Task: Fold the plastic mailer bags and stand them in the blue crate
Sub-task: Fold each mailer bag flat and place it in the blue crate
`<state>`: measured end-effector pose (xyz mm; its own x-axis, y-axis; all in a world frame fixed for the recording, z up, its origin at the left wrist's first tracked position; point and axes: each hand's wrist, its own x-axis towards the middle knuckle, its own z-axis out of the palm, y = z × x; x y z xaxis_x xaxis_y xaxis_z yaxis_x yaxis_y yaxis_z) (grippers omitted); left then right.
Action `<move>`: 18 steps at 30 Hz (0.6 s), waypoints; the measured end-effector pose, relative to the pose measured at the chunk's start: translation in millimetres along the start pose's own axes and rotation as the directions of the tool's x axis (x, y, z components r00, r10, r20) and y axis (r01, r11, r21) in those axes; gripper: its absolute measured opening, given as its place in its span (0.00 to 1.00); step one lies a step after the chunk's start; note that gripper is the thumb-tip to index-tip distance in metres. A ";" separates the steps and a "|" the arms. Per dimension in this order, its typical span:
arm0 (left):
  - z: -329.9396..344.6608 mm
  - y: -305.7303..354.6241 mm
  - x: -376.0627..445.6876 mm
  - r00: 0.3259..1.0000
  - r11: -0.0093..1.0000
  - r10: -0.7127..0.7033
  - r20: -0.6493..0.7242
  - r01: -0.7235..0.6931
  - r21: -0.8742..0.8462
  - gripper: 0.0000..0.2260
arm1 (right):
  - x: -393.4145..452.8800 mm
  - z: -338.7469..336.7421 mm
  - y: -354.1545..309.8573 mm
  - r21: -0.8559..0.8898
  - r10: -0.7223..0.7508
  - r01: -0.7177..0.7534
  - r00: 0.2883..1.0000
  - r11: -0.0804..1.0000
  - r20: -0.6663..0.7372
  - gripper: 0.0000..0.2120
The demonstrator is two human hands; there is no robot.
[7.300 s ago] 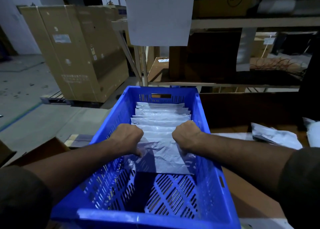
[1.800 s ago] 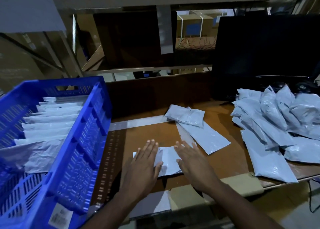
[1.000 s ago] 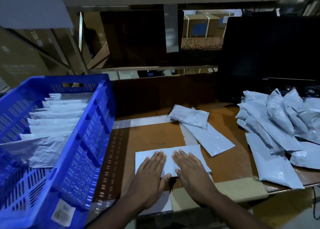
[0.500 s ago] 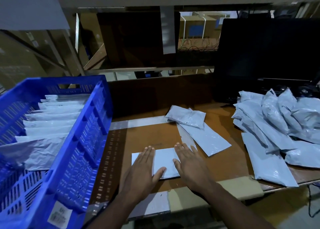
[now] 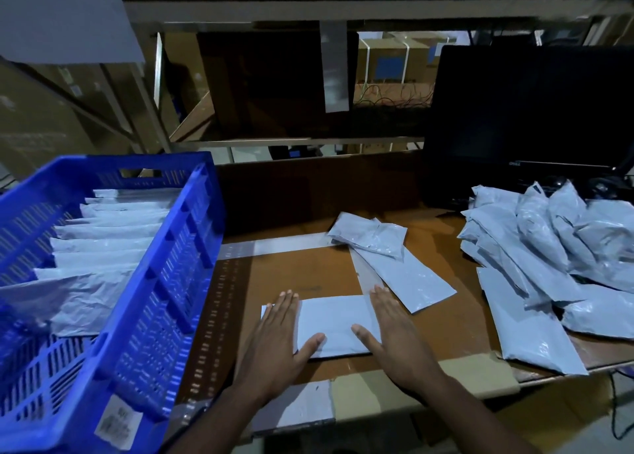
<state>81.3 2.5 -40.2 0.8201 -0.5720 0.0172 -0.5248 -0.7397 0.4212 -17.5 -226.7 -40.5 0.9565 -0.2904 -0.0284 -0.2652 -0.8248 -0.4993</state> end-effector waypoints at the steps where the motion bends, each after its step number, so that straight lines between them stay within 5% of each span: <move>1: -2.4 -0.8 -0.2 1.000 1.000 0.013 -0.002 -0.013 -0.024 0.41 | -0.9 -2.3 -1.7 0.019 -0.011 0.011 1.000 1.000 -0.006 0.41; 8: -5.7 -21.8 -24.1 0.991 0.974 0.088 -0.099 -0.106 -0.198 0.39 | -24.8 -8.9 19.2 0.129 -0.175 0.175 0.984 0.976 -0.012 0.36; 12: -11.0 -17.0 -32.7 0.978 0.962 0.114 -0.177 -0.153 -0.225 0.25 | -23.4 -12.5 22.5 0.169 -0.174 0.186 0.981 0.968 -0.083 0.30; 18: -45.8 -7.9 -12.0 0.939 0.896 -0.098 -0.329 -0.061 -0.439 0.23 | -11.7 -54.0 -6.8 0.392 -0.010 0.084 0.982 0.916 -0.187 0.16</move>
<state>86.0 31.4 -2.2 0.8966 -0.3486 0.2730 -0.4197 -0.4727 0.7749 -33.5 -243.9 9.9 0.9195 -0.3678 0.1387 -0.1155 -0.5899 -0.7991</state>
